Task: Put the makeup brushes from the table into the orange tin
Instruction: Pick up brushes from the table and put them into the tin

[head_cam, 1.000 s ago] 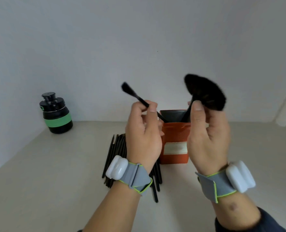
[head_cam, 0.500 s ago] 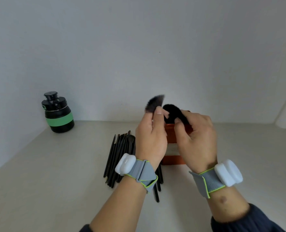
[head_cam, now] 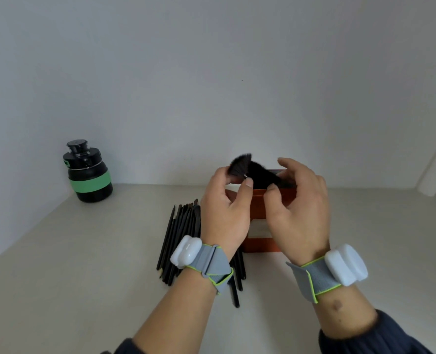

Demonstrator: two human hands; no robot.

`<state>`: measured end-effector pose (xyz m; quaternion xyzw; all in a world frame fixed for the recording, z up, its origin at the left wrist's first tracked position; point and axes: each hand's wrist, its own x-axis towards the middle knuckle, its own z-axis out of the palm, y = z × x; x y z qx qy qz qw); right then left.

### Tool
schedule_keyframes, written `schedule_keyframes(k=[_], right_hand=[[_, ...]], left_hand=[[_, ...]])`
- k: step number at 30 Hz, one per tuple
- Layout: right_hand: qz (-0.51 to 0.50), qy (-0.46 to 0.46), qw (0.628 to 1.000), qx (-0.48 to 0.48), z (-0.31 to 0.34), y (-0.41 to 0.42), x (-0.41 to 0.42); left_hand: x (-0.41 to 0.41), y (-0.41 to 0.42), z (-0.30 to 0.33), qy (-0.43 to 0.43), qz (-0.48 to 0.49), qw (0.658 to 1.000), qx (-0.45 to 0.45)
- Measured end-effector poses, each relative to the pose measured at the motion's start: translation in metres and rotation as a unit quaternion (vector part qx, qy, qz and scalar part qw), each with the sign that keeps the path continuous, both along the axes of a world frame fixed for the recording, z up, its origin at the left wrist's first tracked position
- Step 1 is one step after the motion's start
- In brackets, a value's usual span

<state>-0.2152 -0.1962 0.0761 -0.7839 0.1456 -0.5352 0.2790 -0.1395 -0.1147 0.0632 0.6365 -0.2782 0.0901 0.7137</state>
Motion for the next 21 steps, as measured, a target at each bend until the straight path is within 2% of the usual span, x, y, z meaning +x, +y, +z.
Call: schedule_keyframes(k=[8, 12, 14, 17, 21], right_hand=[[0.015, -0.03, 0.999, 0.029, 0.002, 0.003, -0.004], [0.0, -0.093, 0.994, -0.054, 0.004, 0.008, -0.01], [0.024, -0.107, 0.988, -0.106, 0.001, 0.016, -0.01], [0.117, -0.081, 0.983, -0.119, -0.007, 0.035, -0.006], [0.17, 0.058, 0.974, -0.136, -0.026, 0.058, 0.006]], left_hand=[[0.003, 0.009, -0.001, 0.03, -0.017, 0.999, 0.007], [0.019, 0.028, -0.004, 0.018, -0.002, 1.0, 0.018], [0.034, 0.046, -0.007, 0.002, 0.018, 0.999, 0.043], [0.061, 0.076, -0.015, -0.025, 0.067, 0.98, 0.184], [0.089, 0.107, -0.029, 0.01, 0.105, 0.905, 0.413]])
